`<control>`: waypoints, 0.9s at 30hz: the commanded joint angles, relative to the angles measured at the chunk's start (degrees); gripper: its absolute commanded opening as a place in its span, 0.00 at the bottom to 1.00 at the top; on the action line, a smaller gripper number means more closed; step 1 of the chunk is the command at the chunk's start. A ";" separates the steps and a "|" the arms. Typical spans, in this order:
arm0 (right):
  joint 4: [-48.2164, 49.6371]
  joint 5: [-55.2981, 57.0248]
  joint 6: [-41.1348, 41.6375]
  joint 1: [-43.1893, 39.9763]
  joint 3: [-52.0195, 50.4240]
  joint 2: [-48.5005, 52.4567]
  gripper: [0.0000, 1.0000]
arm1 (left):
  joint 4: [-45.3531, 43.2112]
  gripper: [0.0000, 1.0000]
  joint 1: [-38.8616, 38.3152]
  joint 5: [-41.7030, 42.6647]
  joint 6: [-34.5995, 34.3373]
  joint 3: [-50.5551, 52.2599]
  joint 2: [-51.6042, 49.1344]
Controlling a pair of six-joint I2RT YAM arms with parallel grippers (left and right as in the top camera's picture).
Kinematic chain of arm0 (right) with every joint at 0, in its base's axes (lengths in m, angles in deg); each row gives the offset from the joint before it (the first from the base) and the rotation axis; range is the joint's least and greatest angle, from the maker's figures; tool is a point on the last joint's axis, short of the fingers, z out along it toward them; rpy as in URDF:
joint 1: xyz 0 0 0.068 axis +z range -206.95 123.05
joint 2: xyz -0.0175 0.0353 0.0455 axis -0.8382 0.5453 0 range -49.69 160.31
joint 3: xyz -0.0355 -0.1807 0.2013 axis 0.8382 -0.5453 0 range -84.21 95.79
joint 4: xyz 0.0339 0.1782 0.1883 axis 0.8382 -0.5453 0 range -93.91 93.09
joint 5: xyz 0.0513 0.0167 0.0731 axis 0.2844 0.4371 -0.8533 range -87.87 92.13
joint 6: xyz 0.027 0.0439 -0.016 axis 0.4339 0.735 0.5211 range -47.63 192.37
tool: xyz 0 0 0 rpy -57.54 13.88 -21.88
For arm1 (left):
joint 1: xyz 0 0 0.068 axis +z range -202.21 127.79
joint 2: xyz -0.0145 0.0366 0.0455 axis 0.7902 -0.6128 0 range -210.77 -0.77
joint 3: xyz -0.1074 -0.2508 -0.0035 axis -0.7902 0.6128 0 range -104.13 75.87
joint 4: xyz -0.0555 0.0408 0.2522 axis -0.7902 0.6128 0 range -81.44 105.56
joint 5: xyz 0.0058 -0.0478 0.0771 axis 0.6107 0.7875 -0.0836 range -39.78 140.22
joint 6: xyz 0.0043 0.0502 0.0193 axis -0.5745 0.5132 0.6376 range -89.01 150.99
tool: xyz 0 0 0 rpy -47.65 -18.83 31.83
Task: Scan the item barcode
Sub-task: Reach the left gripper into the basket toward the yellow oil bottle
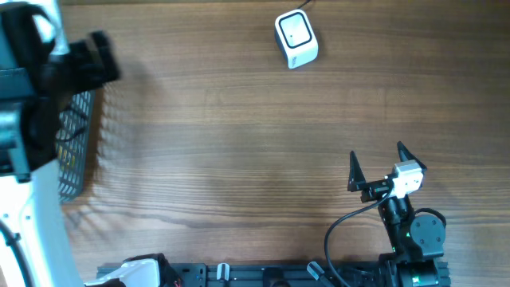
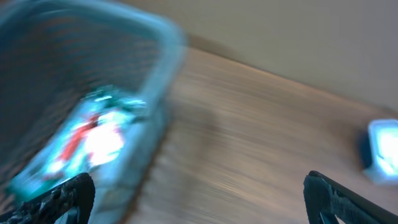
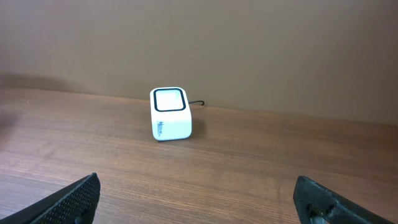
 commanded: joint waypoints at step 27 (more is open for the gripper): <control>0.31 -0.81 -0.81 0.17 -0.07 -0.35 1.00 | 3.02 1.00 30.93 -2.99 -6.56 10.16 -15.98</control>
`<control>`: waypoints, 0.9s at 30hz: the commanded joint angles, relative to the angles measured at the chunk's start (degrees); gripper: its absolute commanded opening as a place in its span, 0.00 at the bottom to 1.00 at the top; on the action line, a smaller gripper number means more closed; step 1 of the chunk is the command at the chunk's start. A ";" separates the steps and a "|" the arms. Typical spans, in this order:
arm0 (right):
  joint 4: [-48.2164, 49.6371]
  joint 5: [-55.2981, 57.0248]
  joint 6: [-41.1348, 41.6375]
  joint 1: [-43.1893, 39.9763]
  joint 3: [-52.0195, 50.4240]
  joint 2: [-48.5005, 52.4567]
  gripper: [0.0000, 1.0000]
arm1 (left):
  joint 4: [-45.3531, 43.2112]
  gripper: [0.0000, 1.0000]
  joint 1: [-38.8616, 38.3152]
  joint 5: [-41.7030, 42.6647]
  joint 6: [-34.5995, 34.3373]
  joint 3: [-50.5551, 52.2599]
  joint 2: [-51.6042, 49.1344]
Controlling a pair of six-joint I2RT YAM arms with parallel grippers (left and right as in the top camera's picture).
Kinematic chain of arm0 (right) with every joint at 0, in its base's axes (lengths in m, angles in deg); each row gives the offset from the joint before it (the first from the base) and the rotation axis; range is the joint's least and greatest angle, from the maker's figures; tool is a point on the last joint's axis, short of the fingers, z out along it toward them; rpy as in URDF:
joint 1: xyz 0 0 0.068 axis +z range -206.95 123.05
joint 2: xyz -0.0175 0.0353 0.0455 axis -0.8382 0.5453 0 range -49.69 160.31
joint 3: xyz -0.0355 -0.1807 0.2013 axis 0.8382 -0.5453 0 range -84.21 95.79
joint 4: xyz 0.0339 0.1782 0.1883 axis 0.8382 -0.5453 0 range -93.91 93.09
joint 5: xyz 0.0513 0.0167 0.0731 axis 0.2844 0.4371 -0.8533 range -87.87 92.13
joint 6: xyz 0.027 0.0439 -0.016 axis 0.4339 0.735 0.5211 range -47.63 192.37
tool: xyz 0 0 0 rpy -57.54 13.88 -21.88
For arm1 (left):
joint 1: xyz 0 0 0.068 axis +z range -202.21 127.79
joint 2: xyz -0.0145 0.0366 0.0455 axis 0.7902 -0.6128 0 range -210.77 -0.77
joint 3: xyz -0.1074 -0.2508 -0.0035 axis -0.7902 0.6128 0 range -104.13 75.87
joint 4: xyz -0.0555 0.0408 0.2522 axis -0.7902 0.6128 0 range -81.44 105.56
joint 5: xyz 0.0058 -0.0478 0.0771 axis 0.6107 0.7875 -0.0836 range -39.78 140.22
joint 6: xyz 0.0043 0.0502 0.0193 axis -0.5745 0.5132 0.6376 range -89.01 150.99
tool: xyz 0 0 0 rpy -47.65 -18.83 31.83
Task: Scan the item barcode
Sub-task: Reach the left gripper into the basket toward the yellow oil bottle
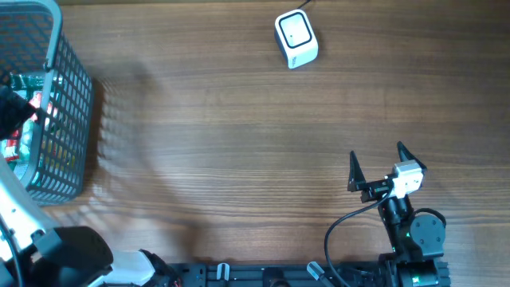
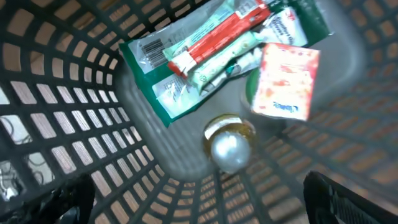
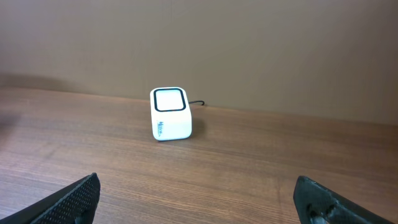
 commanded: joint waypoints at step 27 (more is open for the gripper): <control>0.31 -0.81 -0.81 0.17 -0.07 -0.35 1.00 | -7.41 0.93 3.39 13.86 17.79 4.17 -12.44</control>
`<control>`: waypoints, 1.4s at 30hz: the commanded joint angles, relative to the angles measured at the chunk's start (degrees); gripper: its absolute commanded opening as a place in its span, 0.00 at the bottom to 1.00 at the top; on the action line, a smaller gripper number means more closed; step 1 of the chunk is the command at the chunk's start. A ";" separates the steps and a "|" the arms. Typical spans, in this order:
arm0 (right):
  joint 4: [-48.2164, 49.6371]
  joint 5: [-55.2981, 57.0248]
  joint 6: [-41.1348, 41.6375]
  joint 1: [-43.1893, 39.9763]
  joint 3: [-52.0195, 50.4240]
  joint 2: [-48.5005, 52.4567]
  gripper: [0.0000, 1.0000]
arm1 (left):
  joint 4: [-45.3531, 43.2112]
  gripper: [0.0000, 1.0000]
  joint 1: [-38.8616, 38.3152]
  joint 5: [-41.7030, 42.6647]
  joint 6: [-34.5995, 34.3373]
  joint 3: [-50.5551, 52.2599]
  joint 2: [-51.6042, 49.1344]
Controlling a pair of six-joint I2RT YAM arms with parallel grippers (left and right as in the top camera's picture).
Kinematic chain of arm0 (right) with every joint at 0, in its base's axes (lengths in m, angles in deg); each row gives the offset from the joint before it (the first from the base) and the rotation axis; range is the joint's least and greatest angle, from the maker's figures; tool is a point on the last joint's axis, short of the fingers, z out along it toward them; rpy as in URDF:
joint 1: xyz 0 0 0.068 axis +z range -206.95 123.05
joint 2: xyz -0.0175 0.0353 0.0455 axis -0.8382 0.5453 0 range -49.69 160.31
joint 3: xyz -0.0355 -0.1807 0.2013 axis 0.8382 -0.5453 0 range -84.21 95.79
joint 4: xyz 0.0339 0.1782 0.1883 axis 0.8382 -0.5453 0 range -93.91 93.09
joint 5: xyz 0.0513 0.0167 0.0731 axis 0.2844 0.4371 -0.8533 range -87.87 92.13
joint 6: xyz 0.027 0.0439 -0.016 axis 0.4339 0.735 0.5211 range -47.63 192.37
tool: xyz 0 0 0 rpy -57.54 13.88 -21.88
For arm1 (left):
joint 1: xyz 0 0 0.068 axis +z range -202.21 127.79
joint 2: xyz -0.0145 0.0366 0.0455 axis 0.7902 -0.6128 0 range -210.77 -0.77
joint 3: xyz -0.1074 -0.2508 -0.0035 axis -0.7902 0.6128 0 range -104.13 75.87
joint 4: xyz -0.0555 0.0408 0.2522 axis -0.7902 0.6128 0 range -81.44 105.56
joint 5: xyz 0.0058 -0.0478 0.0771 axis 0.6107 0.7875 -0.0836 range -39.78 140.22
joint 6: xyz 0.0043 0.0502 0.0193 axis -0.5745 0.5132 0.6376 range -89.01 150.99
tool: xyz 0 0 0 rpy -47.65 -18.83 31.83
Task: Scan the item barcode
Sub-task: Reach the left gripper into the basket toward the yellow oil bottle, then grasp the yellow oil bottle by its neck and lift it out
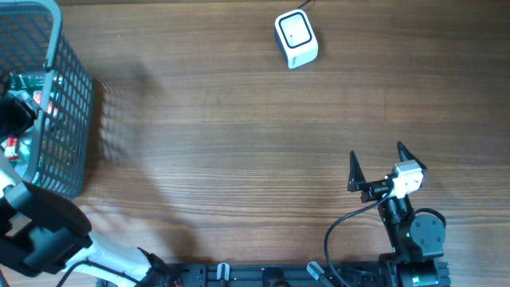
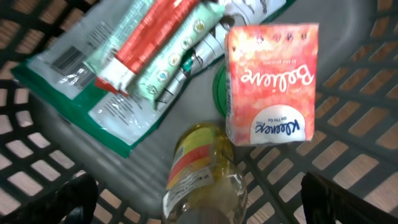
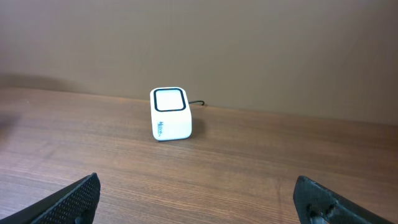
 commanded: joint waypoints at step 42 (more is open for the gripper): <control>0.33 -0.81 -0.83 0.17 -0.07 -0.35 1.00 | -7.85 0.38 0.26 4.57 8.07 11.96 -0.90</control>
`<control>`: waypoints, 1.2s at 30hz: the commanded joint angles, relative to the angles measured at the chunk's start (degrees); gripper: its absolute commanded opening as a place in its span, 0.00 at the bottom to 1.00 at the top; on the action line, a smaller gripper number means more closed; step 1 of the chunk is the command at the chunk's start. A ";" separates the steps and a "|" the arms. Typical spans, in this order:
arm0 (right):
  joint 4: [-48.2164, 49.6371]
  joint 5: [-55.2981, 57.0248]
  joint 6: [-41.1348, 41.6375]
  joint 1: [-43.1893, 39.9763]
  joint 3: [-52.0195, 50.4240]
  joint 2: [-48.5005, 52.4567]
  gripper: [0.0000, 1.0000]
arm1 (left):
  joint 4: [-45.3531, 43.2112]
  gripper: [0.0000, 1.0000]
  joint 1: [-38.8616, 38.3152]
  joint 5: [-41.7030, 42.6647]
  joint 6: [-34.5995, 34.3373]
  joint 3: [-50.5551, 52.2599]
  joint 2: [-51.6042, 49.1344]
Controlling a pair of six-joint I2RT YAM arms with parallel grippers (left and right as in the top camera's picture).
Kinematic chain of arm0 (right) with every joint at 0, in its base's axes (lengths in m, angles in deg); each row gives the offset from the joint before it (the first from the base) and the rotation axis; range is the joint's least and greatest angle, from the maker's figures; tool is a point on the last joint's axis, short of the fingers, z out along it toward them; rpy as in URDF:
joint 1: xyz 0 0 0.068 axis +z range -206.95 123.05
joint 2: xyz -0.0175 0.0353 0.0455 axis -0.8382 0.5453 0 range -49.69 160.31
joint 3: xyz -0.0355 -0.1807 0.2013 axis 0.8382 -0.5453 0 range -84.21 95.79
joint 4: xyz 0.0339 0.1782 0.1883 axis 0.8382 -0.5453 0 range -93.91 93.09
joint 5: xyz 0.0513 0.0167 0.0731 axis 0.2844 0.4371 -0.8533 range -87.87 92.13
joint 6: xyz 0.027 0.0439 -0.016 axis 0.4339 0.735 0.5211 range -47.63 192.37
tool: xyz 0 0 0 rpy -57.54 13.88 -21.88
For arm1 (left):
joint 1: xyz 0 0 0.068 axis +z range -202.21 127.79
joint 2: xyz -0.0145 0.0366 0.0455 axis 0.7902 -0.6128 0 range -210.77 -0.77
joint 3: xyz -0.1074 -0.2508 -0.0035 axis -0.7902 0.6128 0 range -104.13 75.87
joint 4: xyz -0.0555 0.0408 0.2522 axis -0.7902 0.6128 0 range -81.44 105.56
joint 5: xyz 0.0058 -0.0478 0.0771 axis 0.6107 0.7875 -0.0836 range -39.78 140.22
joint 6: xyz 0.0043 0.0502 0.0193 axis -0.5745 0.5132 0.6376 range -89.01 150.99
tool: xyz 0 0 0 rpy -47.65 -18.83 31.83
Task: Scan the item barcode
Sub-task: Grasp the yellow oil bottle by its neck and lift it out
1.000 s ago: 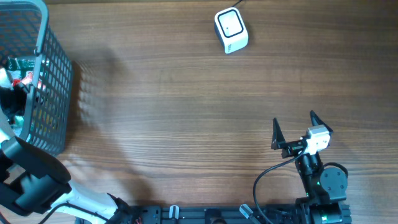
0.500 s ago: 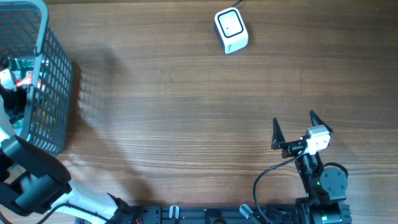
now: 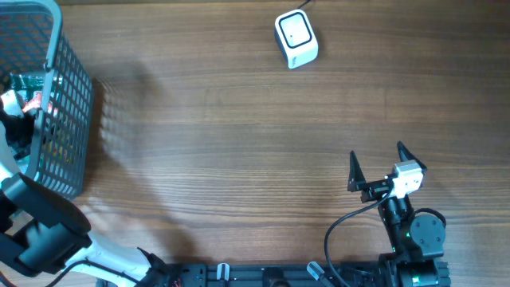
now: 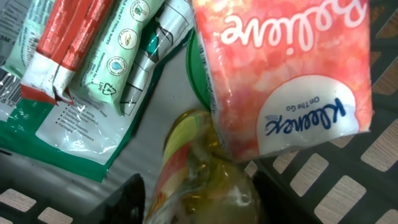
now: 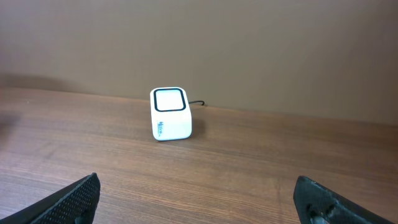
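In the left wrist view a small bottle of yellow liquid [image 4: 199, 168] lies on the floor of the grey mesh basket [image 3: 64, 112]. My left gripper [image 4: 196, 208] is down in the basket with its fingers closed against the bottle's two sides. A pink tissue pack [image 4: 283, 68] leans over the bottle's top. The white barcode scanner [image 3: 296, 37] stands at the table's far edge, also facing the right wrist camera [image 5: 170, 114]. My right gripper [image 3: 376, 166] is open near the front right, holding nothing.
A green pouch with red and pale green toothpaste boxes [image 4: 93, 56] and a green lid [image 4: 198, 68] lie beside the bottle. The basket's walls stand close round my left gripper. Wooden table [image 3: 239, 143] stretches between basket and scanner.
My left gripper has dropped closer to the bottle and its fingers have narrowed from wide apart to pressing on the bottle's sides. The right arm and scanner are unchanged.
My left gripper was open and moving beside the basket. Then it looked down into the basket from above at the items. Then it was lower, open over the bottle and tissue pack, and now it grips the bottle. The right arm stayed still throughout.
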 commanded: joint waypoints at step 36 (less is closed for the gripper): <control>0.33 -0.81 -0.81 0.17 -0.07 -0.35 1.00 | 2.84 0.22 -28.72 2.10 -23.85 -17.77 26.36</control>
